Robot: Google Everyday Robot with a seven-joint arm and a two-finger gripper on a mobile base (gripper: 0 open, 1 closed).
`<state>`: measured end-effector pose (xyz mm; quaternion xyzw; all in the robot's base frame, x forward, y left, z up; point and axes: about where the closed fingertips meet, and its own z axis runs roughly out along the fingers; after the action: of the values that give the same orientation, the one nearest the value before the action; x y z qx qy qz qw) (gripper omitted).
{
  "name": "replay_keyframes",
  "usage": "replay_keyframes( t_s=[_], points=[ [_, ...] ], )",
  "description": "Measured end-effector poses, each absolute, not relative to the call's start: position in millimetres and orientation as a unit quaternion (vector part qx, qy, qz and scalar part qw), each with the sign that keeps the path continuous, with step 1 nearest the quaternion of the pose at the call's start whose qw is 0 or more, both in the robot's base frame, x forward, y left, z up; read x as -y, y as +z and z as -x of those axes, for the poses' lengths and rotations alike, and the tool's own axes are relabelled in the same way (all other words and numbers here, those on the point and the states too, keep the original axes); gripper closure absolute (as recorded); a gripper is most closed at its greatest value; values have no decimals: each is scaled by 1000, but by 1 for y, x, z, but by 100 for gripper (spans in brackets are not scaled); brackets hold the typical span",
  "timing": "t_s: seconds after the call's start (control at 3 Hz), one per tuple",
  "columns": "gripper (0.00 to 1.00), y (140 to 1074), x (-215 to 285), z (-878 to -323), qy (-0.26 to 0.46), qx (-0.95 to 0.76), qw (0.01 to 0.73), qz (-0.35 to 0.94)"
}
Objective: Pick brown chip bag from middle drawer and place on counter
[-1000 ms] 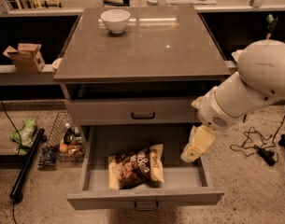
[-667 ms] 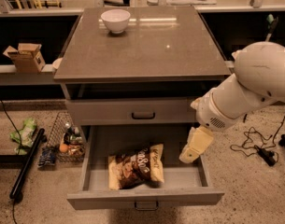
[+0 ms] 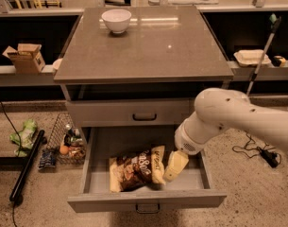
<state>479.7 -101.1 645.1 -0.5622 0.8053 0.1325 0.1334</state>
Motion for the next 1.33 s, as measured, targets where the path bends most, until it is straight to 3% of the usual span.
replay_keyframes(
  t_s=[0.33,1.33],
  points=[
    [0,575,86,-483,169,-806,117,555],
    [0,531,64,-518,159,-776,148,592]
  ],
)
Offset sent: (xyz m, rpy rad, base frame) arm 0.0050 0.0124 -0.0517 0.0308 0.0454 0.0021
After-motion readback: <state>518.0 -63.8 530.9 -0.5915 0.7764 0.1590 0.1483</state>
